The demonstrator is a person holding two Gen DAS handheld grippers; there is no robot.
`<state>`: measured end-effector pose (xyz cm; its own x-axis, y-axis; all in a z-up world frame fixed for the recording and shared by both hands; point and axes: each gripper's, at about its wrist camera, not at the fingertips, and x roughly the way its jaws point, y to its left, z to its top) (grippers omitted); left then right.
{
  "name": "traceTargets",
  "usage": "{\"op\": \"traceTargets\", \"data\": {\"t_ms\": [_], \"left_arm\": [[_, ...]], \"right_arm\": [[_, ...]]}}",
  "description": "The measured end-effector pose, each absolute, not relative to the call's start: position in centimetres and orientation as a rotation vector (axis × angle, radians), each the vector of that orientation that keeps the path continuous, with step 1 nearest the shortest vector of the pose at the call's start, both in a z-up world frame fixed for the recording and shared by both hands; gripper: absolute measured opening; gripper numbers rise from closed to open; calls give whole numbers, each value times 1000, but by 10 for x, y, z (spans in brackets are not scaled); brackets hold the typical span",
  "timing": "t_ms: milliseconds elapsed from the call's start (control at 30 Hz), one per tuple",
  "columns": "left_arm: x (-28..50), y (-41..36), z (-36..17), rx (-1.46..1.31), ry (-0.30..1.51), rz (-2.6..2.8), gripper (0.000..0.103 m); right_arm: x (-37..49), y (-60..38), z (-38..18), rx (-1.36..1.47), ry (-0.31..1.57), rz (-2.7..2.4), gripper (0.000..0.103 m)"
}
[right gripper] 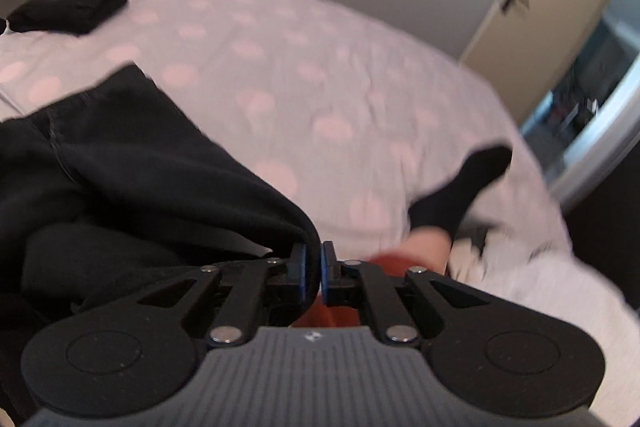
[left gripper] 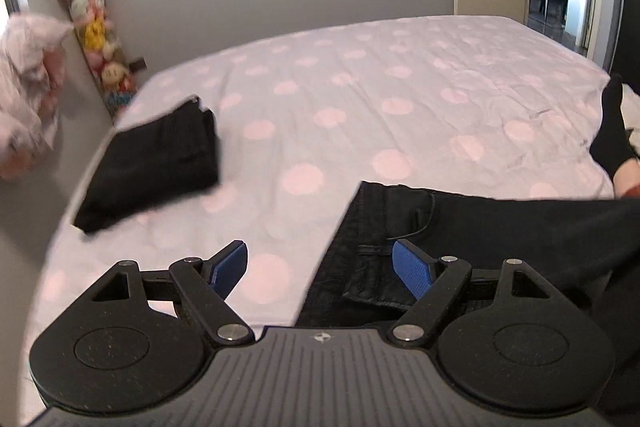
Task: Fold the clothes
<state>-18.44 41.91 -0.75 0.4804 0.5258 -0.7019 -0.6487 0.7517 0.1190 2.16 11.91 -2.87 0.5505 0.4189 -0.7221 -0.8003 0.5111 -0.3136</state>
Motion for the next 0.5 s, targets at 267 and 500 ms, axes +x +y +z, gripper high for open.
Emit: {"op": "traceTargets", "data": {"t_ms": [267, 500], "left_arm": [[-130, 449, -70, -233, 811, 721, 95], [-113, 485, -127, -314, 864, 758, 95]], "right_arm": [[22, 119, -44, -707, 646, 786, 10], [12, 130, -56, -813, 661, 743, 16]]}}
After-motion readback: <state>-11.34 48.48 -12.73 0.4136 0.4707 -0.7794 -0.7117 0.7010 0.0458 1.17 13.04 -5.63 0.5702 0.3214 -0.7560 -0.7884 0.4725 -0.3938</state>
